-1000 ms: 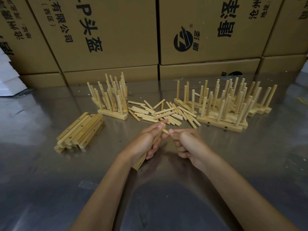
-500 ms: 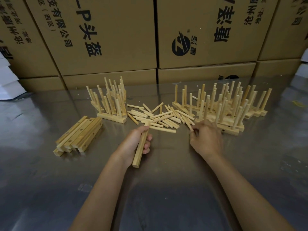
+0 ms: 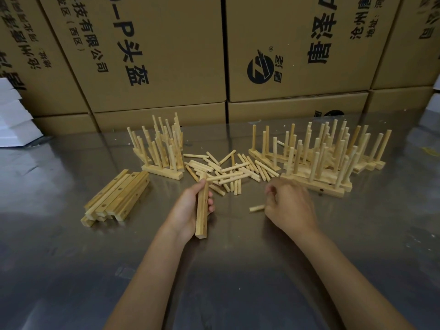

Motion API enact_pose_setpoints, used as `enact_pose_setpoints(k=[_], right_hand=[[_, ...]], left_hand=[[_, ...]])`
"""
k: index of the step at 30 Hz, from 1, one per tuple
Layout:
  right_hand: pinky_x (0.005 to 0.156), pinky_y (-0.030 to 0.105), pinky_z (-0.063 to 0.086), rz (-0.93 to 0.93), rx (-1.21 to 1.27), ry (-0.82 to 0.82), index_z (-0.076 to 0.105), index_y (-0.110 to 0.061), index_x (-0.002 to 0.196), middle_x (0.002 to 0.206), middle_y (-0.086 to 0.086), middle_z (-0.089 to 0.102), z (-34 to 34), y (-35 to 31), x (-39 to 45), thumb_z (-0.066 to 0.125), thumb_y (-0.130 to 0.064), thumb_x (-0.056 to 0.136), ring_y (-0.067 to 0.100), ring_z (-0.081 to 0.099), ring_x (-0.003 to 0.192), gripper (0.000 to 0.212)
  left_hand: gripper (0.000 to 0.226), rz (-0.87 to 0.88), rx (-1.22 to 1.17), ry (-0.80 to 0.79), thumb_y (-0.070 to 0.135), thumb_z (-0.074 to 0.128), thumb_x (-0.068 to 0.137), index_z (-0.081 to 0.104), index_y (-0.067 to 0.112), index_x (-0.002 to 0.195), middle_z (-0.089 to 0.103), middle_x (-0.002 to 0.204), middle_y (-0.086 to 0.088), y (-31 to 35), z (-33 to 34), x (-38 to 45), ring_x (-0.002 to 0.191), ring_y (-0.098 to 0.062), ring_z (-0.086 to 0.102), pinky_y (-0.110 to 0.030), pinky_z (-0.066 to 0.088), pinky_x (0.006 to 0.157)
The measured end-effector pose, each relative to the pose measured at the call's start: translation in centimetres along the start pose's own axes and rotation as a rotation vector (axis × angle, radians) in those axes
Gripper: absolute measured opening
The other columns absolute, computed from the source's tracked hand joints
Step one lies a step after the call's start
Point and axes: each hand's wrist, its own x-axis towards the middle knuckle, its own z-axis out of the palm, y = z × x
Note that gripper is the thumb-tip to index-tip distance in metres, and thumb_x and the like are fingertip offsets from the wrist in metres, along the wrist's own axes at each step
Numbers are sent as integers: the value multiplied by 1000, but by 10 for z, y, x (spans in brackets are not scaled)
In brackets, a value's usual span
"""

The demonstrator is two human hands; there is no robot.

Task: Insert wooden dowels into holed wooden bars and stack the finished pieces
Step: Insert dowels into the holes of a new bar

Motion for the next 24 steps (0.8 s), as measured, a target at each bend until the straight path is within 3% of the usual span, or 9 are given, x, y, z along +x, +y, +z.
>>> enact_pose_setpoints(k=[2,7,9,11,13,15,18,24], right_hand=[[84,33,36,-45,3,-46,59,-26,90,90,-9,59,1,-3,-4,55,-12,85,15,52,97,15],[95,31,33,-139,12,-246,64,-26,100,105,-9,52,3,-5,-5,52,-16,91,10,44,106,18],[94,33,38,-74,139,-324,65,-29,99,106,-11,56,-9,2,2,50,-10,89,9,48,103,26],[84,31,42,19,377,-454,65,-36,93,109,-12,58,-26,12,8,48,-8,87,8,53,100,34],[84,31,39,61,437,-498,63,-40,93,110,-16,55,-27,15,8,49,-17,92,8,49,106,27],[97,37,33,57,224,-389,61,-39,101,110,-20,50,-9,9,1,49,-29,96,11,40,115,17],[97,36,27,-73,-83,-165,59,-30,115,117,-7,48,21,-6,-12,47,-35,95,15,40,118,24],[86,32,29,-40,71,-20,68,-23,97,101,-8,57,29,-2,-3,52,-23,93,15,49,105,17]], left_hand=[[38,9,-22,8,31,52,102,60,3,126,51,67,-1,0,-1,2,58,-14,46,-27,42,60],[42,20,-81,-3,28,50,102,56,2,135,50,70,-2,0,-1,4,58,-13,45,-26,40,60],[41,22,-93,-6,27,50,103,56,2,135,50,69,-2,0,-2,5,58,-13,45,-26,41,59],[41,22,-99,-8,27,50,103,56,2,135,50,69,-1,0,-3,6,57,-13,46,-25,41,56],[40,20,-94,-2,27,50,103,57,2,134,50,68,-1,-1,-2,6,56,-12,46,-25,41,56],[39,20,-87,-1,26,50,103,57,3,133,51,68,-1,-1,-1,7,57,-12,46,-25,41,56],[39,17,-70,-1,27,49,103,58,4,133,51,68,-1,-1,-1,6,57,-13,46,-25,41,57],[39,14,-64,15,28,50,102,60,5,132,49,70,-1,-2,-1,7,57,-13,45,-25,41,58]])
